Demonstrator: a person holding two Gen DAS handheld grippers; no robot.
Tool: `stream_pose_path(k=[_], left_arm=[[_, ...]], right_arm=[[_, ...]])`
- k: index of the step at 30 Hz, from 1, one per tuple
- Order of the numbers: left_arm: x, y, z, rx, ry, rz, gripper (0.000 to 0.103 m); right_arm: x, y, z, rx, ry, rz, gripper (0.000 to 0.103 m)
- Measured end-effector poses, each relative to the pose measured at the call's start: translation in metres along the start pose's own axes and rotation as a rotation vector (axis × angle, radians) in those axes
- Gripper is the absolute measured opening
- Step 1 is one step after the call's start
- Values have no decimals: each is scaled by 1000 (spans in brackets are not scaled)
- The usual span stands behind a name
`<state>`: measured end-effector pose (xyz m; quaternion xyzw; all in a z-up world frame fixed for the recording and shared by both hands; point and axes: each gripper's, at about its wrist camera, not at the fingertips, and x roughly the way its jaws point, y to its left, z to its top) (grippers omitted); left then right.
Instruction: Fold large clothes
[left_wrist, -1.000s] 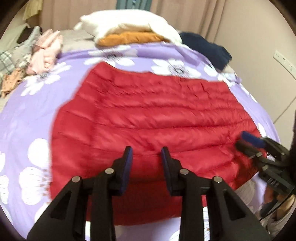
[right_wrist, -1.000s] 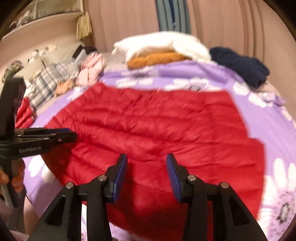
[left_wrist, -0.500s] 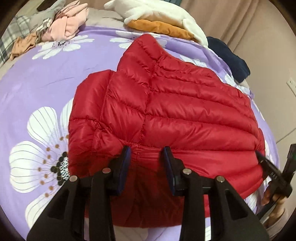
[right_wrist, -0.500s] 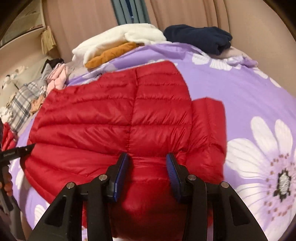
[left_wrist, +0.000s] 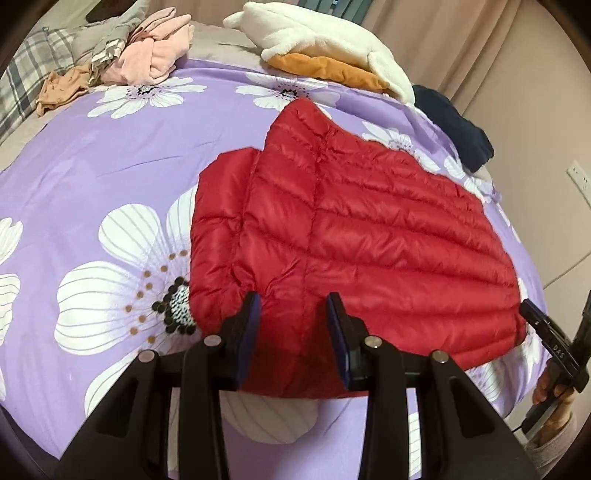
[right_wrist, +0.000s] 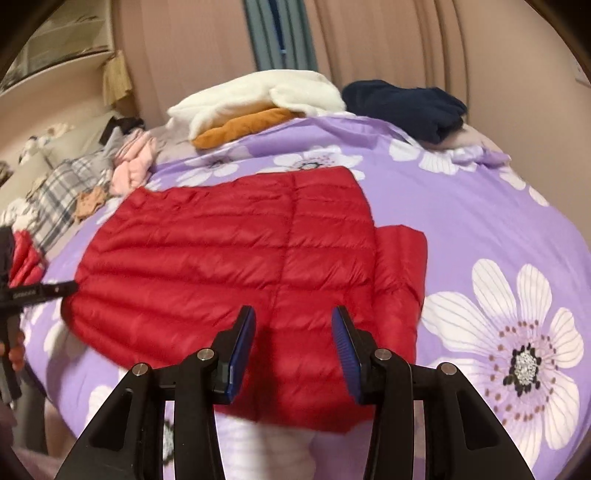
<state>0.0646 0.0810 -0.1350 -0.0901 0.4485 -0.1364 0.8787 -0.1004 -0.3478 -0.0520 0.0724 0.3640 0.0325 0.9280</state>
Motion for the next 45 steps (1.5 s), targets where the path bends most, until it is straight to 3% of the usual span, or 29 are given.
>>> stream_pose_path(k=[3, 6, 9, 12, 13, 16, 17, 23, 28, 32, 34, 36, 40, 45], left_arm=[[15, 4, -6, -26, 29, -16, 36], [26, 4, -6, -47, 32, -19, 36], [22, 4, -3, -56, 39, -20, 36], [4, 10, 0, -86, 28, -52, 39], [-5, 15, 1, -108, 12, -75, 44], [-26, 32, 4, -182, -45, -92, 73], [-30, 37, 4, -205, -59, -95, 74], [-18, 65, 0, -365, -14, -177, 74], [3, 66, 0, -441, 57, -282, 74], [20, 63, 3, -448, 96, -285, 79], [24, 63, 7, -455, 96, -297, 82], [28, 61, 12, -448, 97, -304, 84], [35, 54, 16, -401, 111, -269, 84], [39, 52, 19, -409, 116, -227, 79]], right_arm=[[29, -3, -10, 0, 72, -10, 44], [38, -4, -10, 25, 80, -7, 44], [29, 2, -3, -8, 104, -32, 44], [6, 8, 4, -19, 51, -8, 44], [-2, 10, 8, -22, 22, 12, 44], [-12, 19, 21, -19, -40, 68, 44], [-12, 23, 27, -15, -52, 96, 44], [17, 64, 62, -49, -71, 203, 44], [59, 98, 89, -84, -55, 231, 44], [94, 109, 94, -64, 5, 211, 39], [124, 114, 83, -93, 83, 157, 37], [140, 119, 68, -137, 89, 114, 36], [139, 120, 64, -143, 96, 98, 36], [126, 106, 73, -43, 108, 167, 36]])
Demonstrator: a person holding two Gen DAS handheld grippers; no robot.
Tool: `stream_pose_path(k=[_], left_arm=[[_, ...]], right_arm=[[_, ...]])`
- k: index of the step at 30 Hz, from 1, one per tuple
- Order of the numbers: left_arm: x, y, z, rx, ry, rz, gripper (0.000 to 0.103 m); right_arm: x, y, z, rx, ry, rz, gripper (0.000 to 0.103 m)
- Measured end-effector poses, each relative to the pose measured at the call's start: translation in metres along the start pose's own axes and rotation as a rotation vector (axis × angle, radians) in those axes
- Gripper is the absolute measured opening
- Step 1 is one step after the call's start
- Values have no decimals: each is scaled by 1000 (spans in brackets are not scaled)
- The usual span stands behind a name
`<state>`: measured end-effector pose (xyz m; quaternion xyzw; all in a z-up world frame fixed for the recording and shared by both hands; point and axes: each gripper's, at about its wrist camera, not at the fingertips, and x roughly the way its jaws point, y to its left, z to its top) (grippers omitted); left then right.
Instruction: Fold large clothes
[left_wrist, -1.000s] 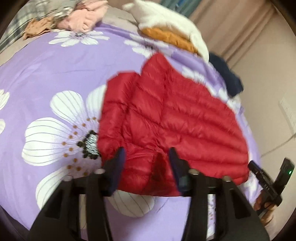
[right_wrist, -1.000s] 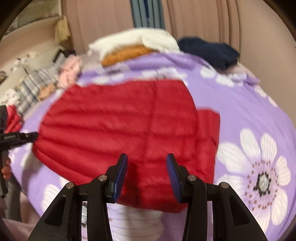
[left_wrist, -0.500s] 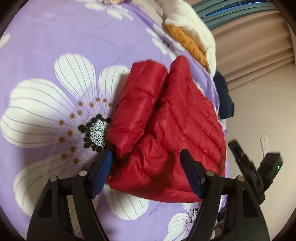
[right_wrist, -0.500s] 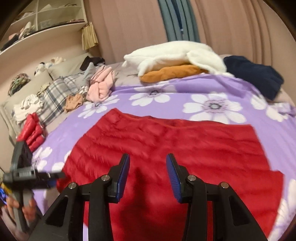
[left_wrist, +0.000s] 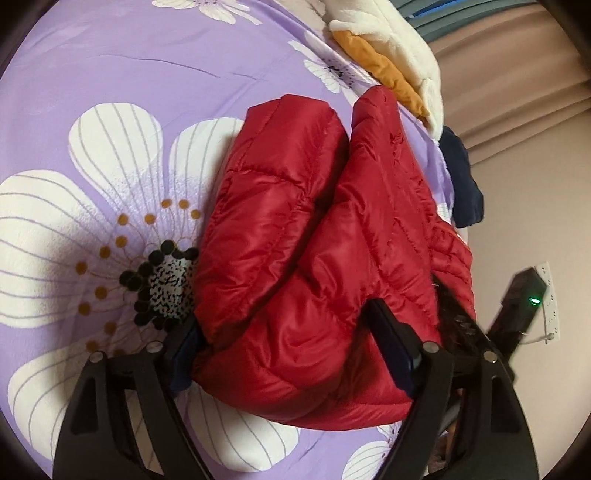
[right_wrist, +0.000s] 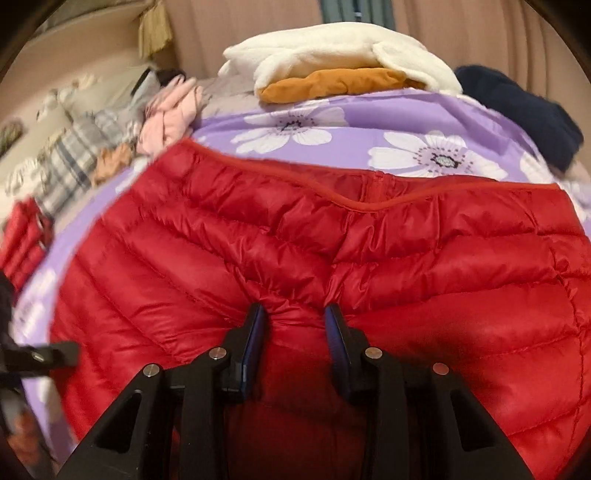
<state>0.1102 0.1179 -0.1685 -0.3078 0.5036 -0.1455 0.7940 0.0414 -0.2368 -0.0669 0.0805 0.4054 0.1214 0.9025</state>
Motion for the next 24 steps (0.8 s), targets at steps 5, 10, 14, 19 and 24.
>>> stream_pose_path(k=[5, 10, 14, 19, 24], left_arm=[[-4, 2, 1, -19, 4, 18, 64], [-11, 2, -1, -23, -22, 21, 52], [-15, -8, 0, 6, -34, 25, 39], [-22, -31, 1, 62, -64, 47, 31], [-46, -81, -5, 216, -148, 64, 27]], right_arm=[[-54, 5, -13, 28, -69, 63, 36], [-86, 15, -41, -41, -64, 59, 36], [-77, 17, -49, -100, -52, 31, 29], [-34, 14, -61, -91, -13, -18, 28], [-31, 10, -59, -57, 0, -5, 27]])
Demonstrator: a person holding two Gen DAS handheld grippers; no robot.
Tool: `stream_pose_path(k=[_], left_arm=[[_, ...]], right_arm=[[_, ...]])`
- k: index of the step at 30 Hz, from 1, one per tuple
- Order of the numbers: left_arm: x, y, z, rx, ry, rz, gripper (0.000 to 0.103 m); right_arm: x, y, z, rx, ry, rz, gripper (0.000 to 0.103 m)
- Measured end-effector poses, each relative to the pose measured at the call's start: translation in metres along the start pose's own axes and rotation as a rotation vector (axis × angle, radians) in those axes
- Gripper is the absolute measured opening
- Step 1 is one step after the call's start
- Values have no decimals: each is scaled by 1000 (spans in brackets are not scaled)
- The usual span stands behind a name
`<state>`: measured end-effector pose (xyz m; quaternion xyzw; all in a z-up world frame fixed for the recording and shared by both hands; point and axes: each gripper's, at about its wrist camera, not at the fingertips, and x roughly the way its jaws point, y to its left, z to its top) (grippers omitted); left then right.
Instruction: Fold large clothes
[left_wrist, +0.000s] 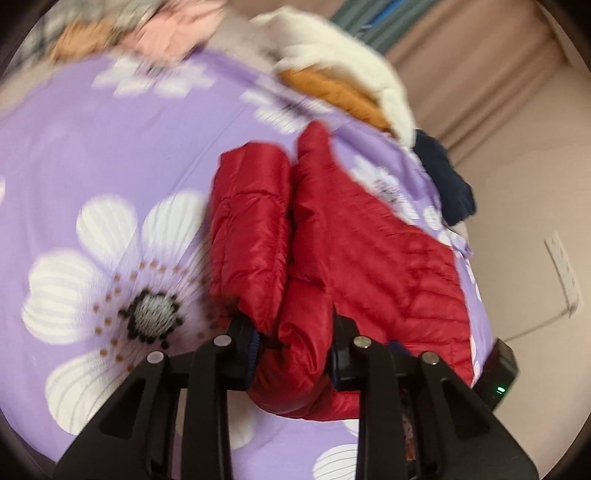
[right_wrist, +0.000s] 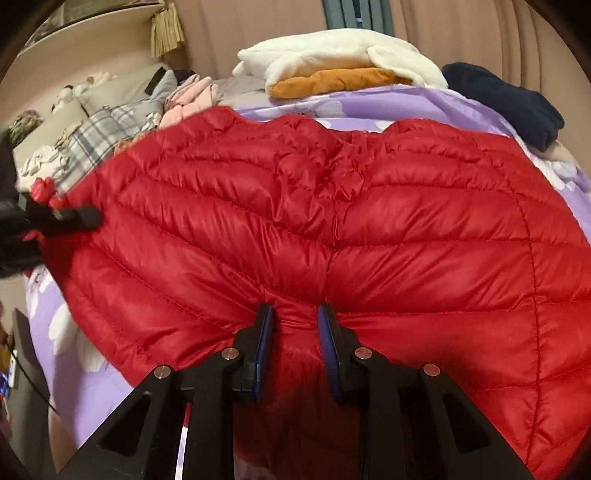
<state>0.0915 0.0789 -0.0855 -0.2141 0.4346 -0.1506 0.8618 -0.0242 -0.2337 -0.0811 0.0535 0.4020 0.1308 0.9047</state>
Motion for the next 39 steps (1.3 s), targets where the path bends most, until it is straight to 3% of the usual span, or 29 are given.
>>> stream_pose_path(k=[7, 13, 17, 20, 24, 26, 28, 32, 34, 37, 39], left_arm=[[-26, -96, -3, 273, -87, -57, 27], [-16, -166, -30, 504, -77, -106, 27], [-2, -191, -45, 592, -45, -134, 27], [5, -198, -47, 602, -19, -147, 27], [8, -205, -53, 614, -5, -165, 27], [13, -211, -57, 618, 9, -176, 26], [17, -222, -64, 627, 24, -191, 26], [28, -245, -85, 704, 53, -212, 26], [45, -253, -98, 759, 85, -201, 26], [74, -249, -108, 750, 194, -192, 26], [83, -245, -111, 740, 227, -197, 26]], right_arm=[[-3, -26, -3, 167, -32, 113, 27], [-3, -50, -2, 310, -41, 230, 27], [-13, -66, 1, 374, -44, 275, 26], [-48, -78, -3, 352, -98, 230, 26], [-96, -103, -17, 327, -181, 64, 26], [-109, -119, -23, 343, -197, -33, 26], [-108, -137, -33, 394, -182, -54, 26], [-84, -165, -51, 557, -129, 64, 26], [-80, -177, -58, 638, -154, 144, 26], [-86, -197, -63, 737, -206, 269, 27], [-92, -207, -68, 791, -256, 349, 43]])
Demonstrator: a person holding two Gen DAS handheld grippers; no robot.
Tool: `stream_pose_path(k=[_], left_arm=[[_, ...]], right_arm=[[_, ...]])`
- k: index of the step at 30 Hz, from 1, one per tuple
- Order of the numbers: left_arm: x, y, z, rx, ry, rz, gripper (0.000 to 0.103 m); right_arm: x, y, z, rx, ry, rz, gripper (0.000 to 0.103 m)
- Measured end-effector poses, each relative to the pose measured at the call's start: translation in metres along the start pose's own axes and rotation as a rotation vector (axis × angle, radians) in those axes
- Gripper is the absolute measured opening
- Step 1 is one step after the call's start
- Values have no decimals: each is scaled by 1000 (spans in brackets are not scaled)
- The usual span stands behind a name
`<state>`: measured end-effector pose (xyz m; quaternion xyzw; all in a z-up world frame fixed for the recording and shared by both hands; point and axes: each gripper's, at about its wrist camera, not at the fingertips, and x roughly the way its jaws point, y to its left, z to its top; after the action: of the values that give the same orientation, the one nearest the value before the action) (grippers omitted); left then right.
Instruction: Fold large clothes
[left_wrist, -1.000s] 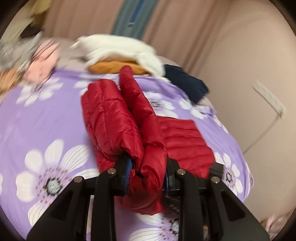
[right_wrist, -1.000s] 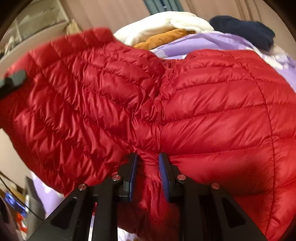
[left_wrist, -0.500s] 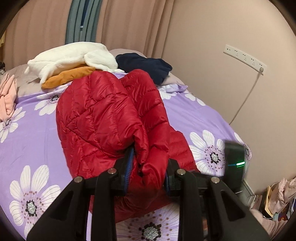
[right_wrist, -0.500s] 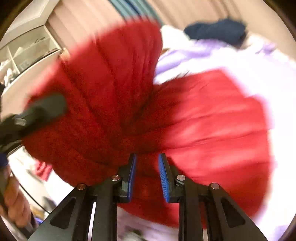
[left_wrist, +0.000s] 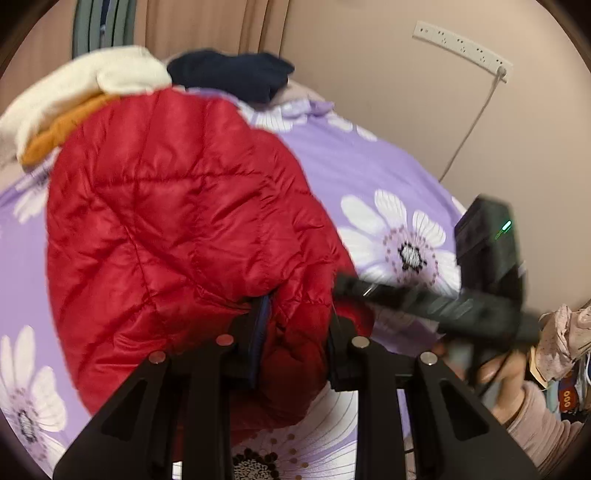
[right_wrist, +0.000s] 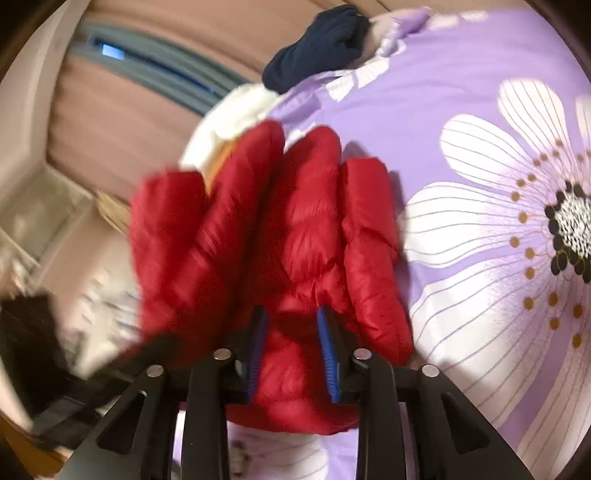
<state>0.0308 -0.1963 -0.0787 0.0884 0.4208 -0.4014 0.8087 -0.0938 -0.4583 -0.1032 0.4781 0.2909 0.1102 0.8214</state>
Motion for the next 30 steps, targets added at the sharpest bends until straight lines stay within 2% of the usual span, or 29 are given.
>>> stream_pose_path(k=[1, 2, 3, 8, 9, 11, 13, 16, 17, 18, 21, 23, 25, 30], left_arm=[[3, 2, -1, -3, 15, -17, 26], [4, 2, -1, -1, 18, -26, 26], [4, 2, -1, 7, 19, -28, 26], [4, 0, -3, 29, 32, -29, 27], [4, -1, -3, 34, 34, -29, 27], [2, 1, -2, 39, 35, -27, 27], [3, 0, -3, 41, 36, -23, 27], [2, 1, -3, 44, 38, -22, 27], [3, -2, -3, 47, 39, -21, 27], [4, -4, -2, 52, 39, -15, 27], [6, -6, 1, 49, 38, -13, 28], [5, -5, 3, 40, 38, -17, 29], [1, -4, 6, 23, 38, -30, 30], [-35, -3, 17, 3, -5, -145, 33]], right_arm=[[-5, 0, -3, 29, -18, 53, 49], [-5, -2, 0, 54, -26, 96, 61], [-3, -3, 5, 69, -23, 131, 64], [34, 29, 22, 8, 52, 211, 64], [31, 29, 20, -12, 68, 216, 65], [46, 43, 25, -50, 95, 188, 68], [51, 53, 28, -70, 105, 210, 69], [47, 61, 27, -118, 100, 178, 69], [48, 66, 27, -146, 99, 154, 65], [43, 68, 24, -173, 103, 134, 49], [39, 78, 18, -248, 103, 71, 24], [36, 84, 17, -287, 82, 47, 17], [29, 84, 17, -297, 57, 49, 14], [5, 73, 27, -237, -27, 134, 13]])
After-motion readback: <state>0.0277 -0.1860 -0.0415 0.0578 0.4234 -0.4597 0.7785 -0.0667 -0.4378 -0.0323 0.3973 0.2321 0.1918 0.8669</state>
